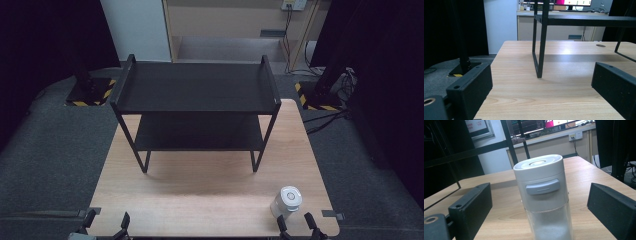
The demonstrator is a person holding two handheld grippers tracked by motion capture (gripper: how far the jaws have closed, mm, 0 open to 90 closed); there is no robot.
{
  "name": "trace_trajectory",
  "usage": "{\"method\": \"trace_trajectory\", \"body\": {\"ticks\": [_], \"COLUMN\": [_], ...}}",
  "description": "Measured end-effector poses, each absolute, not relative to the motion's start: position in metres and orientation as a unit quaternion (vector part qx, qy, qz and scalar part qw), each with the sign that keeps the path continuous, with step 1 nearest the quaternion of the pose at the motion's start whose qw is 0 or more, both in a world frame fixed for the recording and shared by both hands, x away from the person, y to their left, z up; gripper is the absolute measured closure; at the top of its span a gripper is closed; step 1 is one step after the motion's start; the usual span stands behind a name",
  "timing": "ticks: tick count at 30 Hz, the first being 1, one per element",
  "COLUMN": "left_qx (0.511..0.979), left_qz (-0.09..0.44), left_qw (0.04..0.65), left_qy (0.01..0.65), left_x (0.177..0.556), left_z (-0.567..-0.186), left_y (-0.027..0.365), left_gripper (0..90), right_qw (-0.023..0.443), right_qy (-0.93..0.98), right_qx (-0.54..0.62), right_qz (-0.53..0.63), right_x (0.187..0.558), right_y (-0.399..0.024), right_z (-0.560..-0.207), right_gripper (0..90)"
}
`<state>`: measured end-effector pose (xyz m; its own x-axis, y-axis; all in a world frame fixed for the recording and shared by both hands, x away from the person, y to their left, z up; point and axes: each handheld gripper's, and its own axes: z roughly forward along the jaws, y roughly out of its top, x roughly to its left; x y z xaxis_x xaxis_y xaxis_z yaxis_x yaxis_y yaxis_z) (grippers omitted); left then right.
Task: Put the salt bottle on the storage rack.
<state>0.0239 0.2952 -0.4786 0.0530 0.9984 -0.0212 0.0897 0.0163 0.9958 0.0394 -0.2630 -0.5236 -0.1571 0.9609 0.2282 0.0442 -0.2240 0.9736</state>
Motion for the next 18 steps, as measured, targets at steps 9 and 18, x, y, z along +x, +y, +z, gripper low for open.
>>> {"method": "trace_trajectory", "body": {"ticks": [9, 18], "left_qx": [0.532, 0.533], "left_qz": [0.457, 0.455], "left_qw": [0.498, 0.500], "left_qy": [0.510, 0.510], "left_x": [0.0247, 0.0254], "left_z": [-0.4778, -0.4782], "left_y": [0.2963, 0.2966], "left_gripper": [2.3, 2.3], "right_qw": [0.393, 0.395], "right_qy": [0.486, 0.487], "right_qx": [0.516, 0.515], "right_qz": [0.586, 0.585], "right_x": [0.0384, 0.0383], "right_y": [-0.2609, -0.2602], "right_z": [-0.5233, -0.5228], "right_gripper": [6.0, 5.9]}}
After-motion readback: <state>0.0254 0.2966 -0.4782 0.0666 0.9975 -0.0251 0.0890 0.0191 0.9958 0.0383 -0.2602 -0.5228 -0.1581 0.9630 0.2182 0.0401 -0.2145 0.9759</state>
